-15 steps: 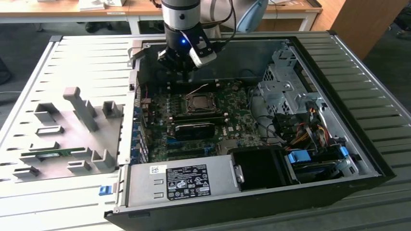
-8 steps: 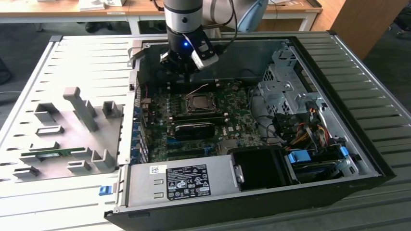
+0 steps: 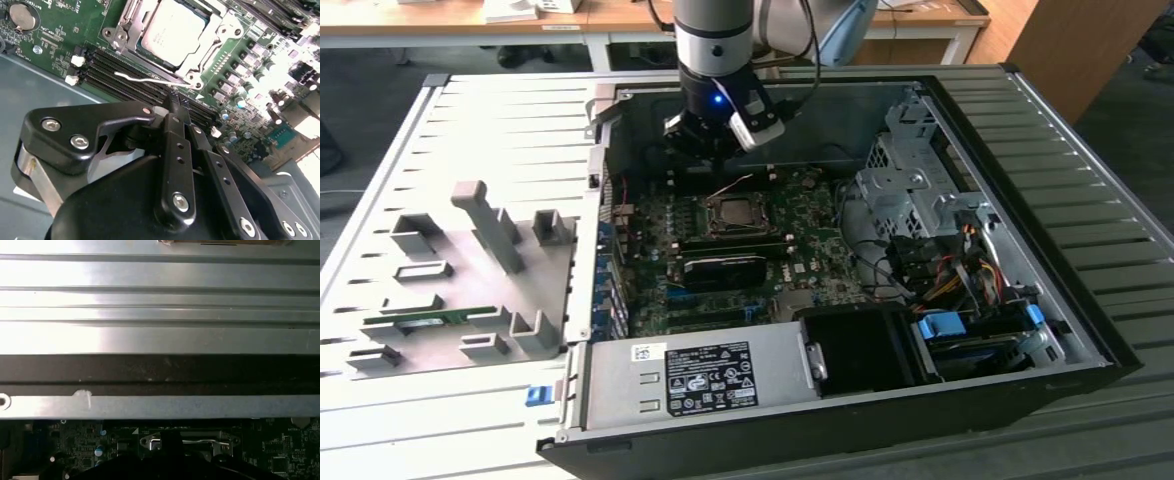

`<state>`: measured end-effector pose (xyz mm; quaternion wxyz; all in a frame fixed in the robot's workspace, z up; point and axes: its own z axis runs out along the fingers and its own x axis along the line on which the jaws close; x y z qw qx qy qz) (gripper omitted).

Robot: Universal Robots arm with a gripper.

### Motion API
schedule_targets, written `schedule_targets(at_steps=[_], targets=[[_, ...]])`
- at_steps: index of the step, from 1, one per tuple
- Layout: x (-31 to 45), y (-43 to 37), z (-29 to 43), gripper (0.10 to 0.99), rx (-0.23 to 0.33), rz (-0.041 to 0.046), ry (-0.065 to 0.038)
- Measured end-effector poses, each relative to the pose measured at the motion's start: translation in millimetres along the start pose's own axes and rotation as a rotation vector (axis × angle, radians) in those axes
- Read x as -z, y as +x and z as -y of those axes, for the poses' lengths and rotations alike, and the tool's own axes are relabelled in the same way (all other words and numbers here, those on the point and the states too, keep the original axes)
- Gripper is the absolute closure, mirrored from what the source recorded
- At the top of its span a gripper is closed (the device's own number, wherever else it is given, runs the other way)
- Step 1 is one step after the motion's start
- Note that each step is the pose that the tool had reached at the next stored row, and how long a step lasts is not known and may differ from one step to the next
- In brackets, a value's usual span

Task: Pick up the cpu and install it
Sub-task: 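Install the first cpu locking lever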

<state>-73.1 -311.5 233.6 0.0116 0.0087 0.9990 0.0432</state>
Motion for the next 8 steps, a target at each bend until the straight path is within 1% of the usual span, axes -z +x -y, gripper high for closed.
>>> schedule_targets(at_steps=[8], targets=[[-7.0,-3.2,0.6,0.98,0.002,0.0017,0.0]])
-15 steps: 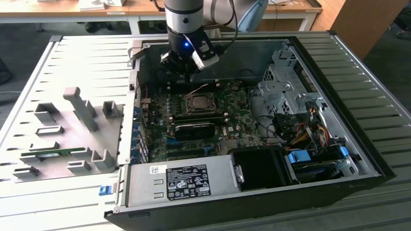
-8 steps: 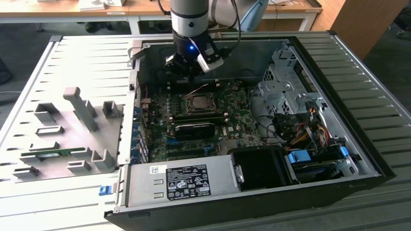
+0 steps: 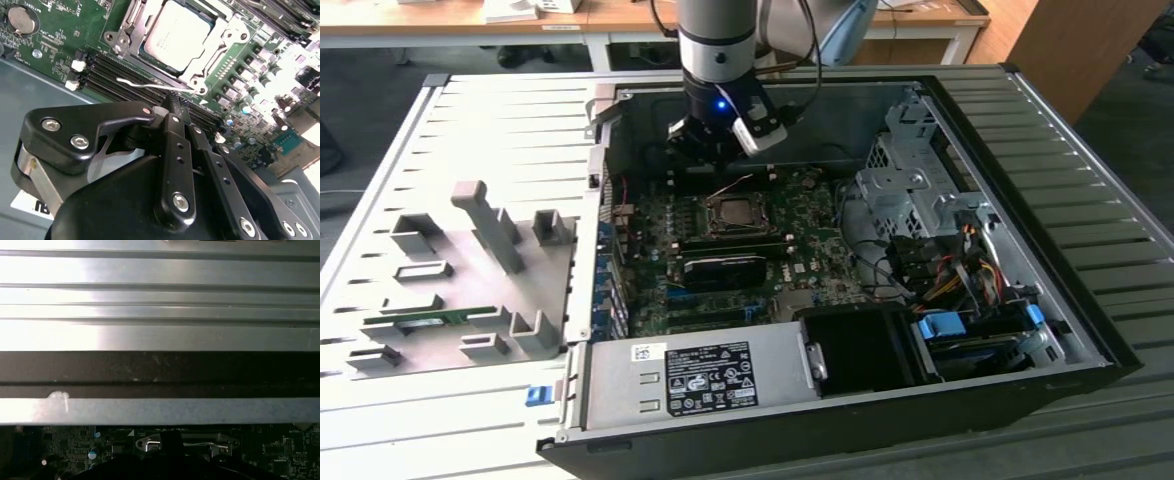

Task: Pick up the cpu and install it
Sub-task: 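Install the first cpu locking lever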

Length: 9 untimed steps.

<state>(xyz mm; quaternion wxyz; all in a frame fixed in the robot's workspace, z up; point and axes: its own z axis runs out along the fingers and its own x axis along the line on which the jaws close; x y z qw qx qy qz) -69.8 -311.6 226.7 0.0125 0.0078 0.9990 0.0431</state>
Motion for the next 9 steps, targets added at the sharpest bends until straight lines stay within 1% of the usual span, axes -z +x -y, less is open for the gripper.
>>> schedule_targets(at_steps=[3,9], targets=[[-2.7,-3.2,0.2,0.98,0.0,0.0,0.0],[-4.1,-8.7,0.2,0.98,0.0,0.0,0.0]])
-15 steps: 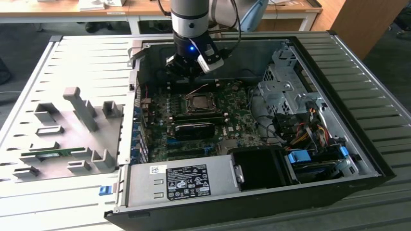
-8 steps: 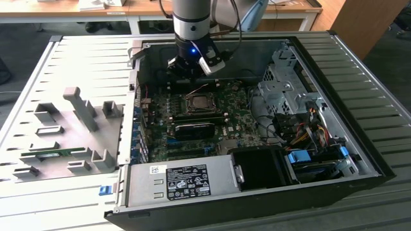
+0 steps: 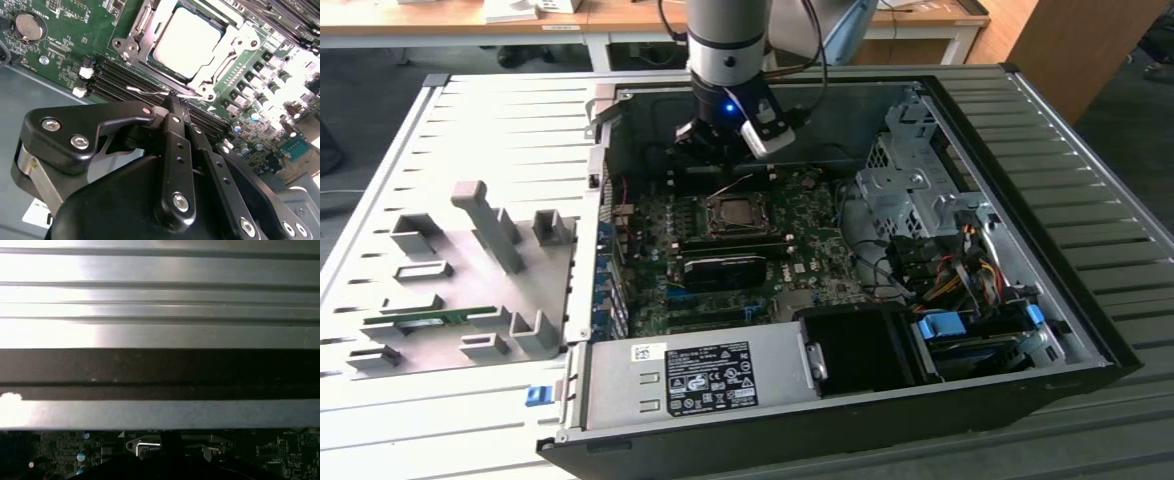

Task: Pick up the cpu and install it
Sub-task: 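Install the first cpu locking lever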

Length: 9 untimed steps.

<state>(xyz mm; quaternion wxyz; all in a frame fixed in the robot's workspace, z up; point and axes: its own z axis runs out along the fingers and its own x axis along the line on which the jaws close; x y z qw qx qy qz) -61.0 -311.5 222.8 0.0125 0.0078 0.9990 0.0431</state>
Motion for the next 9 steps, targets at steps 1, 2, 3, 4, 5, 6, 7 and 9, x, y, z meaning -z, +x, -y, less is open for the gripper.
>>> schedule_targets(at_steps=[1,2,3,4,5,6,7,9], targets=[[-0.3,-0.2,0.0,0.98,0.0,-0.0001,0.0],[-0.5,-0.7,0.0,0.98,0.0,-0.0001,0.0],[-0.7,-1.5,0.0,0.98,0.0,0.0,0.0],[-0.9,-2.1,0.0,0.98,0.0,-0.0001,0.0],[-1.3,-2.8,0.0,0.98,0.0,0.0,0.0],[-1.7,-3.5,0.1,0.98,0.0,0.0,0.0],[-2.2,-4.3,0.1,0.98,0.0,0.0001,0.0],[-3.3,-6.2,0.2,0.98,0.0,0.0,0.0]])
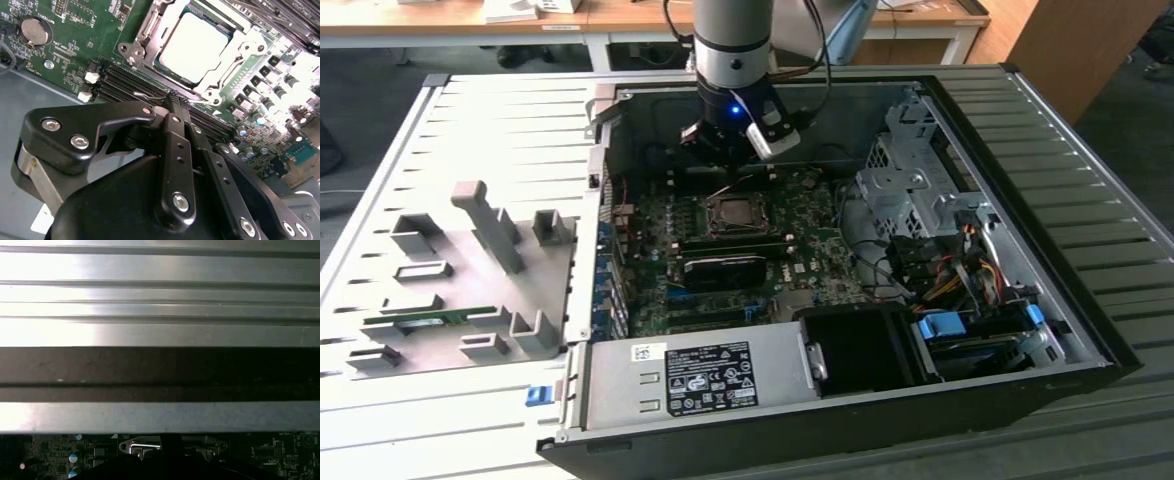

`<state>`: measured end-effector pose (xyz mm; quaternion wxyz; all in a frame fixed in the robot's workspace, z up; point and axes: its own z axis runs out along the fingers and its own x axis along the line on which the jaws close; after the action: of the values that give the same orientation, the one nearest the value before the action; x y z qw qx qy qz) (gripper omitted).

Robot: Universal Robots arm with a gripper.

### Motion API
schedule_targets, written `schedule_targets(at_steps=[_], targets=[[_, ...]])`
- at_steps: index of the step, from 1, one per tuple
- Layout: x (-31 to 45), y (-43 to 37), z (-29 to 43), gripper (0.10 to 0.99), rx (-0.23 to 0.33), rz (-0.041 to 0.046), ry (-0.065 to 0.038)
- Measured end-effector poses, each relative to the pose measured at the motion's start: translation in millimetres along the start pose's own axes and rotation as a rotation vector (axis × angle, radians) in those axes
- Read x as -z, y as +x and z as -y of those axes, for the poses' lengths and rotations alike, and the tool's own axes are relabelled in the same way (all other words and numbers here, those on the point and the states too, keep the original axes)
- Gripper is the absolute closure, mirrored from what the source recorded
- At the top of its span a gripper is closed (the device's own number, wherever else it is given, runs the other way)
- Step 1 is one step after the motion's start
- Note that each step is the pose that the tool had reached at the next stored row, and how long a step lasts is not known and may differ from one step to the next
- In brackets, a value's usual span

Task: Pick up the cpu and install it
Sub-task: 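Install the first cpu locking lever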

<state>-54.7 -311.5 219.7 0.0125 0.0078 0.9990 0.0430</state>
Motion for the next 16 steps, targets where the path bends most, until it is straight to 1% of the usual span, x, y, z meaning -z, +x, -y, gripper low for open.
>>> schedule_targets(at_steps=[6,16], targets=[[-2.4,-6.6,0.1,0.98,0.0,0.0,0.0],[-11.3,-10.8,0.4,0.98,0.0,0.0,0.0]])
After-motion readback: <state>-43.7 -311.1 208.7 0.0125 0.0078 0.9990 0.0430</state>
